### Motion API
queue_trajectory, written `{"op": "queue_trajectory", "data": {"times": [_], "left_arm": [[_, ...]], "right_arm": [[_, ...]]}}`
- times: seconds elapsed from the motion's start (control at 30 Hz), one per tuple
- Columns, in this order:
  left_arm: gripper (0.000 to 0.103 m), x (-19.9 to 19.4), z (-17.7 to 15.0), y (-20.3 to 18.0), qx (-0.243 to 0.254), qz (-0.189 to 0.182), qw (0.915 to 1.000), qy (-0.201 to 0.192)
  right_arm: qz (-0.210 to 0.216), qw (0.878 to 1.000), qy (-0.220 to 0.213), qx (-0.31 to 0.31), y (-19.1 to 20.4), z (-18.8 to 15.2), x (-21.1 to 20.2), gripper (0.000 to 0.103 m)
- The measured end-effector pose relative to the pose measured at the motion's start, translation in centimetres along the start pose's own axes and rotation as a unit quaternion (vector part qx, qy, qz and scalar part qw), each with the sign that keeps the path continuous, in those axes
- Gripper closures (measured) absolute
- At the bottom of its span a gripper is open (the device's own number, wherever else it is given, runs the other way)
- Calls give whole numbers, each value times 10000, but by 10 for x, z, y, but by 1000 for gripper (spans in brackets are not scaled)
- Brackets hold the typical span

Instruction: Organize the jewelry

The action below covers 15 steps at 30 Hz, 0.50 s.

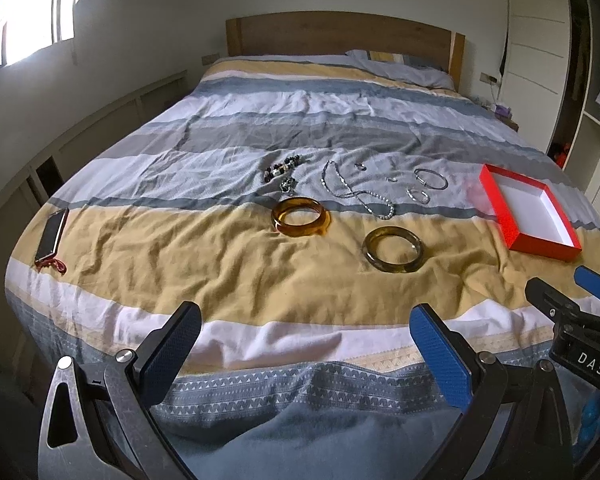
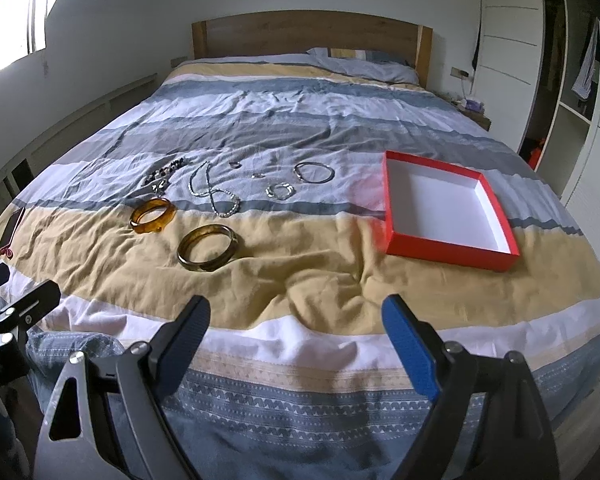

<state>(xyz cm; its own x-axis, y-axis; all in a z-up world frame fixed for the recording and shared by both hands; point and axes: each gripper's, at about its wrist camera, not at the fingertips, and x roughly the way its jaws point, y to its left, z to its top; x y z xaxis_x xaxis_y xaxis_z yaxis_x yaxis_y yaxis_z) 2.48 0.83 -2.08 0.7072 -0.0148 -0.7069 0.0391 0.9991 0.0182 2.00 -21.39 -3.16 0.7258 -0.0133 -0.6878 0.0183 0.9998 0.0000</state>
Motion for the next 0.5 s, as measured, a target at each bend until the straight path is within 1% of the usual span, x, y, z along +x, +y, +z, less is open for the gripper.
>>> {"op": "queue_trajectory", "data": {"times": [0.2, 0.37, 0.47, 0.5], "left_arm": [[2, 15, 2, -3, 66, 130, 9999, 57], [4, 28, 5, -4, 85, 162, 9998, 113], [9, 40, 6, -4, 92, 102, 9997, 215], [12, 42, 6, -5, 85, 72, 9996, 242]], "right_arm": [[121, 9999, 92, -45, 1, 1, 13, 16], [225, 9995, 204, -112, 6, 2, 28, 17], [292, 9991, 265, -153, 9, 2, 35, 20], [324, 9989, 288, -156, 9, 2, 38, 22]]}}
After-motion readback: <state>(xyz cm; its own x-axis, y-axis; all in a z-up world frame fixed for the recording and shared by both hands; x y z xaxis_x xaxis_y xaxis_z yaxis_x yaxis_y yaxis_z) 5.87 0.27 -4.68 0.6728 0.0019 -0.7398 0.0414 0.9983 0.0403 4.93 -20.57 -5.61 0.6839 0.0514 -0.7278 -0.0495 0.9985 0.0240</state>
